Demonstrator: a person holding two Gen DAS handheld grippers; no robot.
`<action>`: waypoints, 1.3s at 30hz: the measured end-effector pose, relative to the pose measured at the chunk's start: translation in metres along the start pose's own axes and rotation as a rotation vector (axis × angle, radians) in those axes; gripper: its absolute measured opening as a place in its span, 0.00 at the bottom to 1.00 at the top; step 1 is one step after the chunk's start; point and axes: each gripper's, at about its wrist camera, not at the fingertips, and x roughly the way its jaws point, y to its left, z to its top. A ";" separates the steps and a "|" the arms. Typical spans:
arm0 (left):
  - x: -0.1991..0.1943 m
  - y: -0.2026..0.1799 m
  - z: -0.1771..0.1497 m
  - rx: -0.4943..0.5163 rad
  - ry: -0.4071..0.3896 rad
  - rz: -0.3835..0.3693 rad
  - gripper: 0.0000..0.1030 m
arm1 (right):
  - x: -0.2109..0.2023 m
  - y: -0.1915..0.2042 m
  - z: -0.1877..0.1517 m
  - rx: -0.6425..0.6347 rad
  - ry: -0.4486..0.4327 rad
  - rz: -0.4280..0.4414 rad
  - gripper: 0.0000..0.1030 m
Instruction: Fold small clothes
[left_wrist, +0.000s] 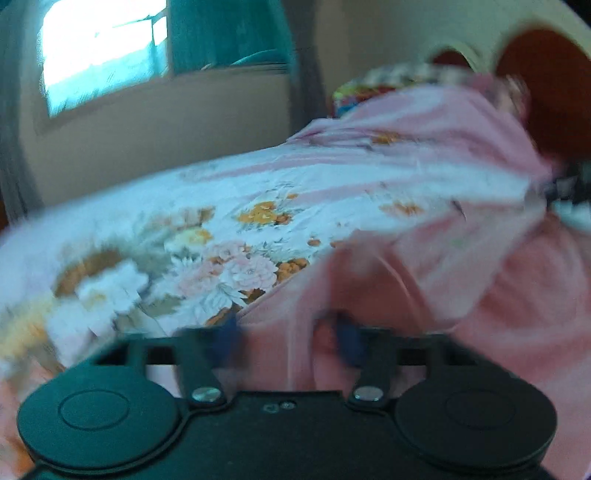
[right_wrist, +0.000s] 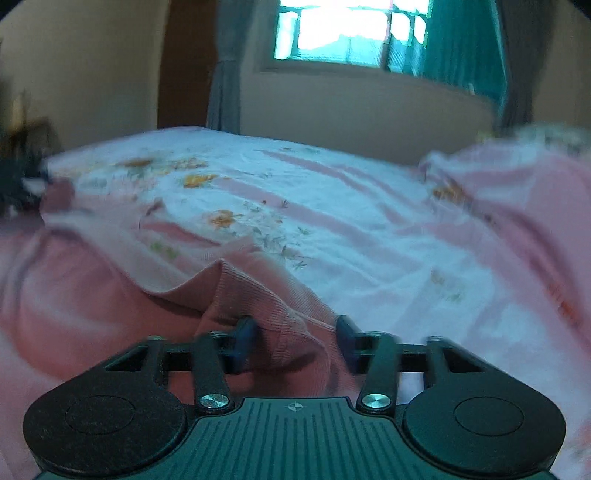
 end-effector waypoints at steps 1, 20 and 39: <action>0.008 0.008 0.002 -0.070 0.030 0.014 0.07 | 0.005 -0.010 0.003 0.080 0.002 -0.020 0.17; 0.023 0.030 0.006 -0.199 0.038 -0.015 0.52 | 0.027 -0.031 0.006 0.255 0.005 0.018 0.44; -0.001 0.040 0.016 -0.279 -0.216 -0.136 0.04 | 0.000 -0.010 0.017 0.134 -0.232 -0.099 0.10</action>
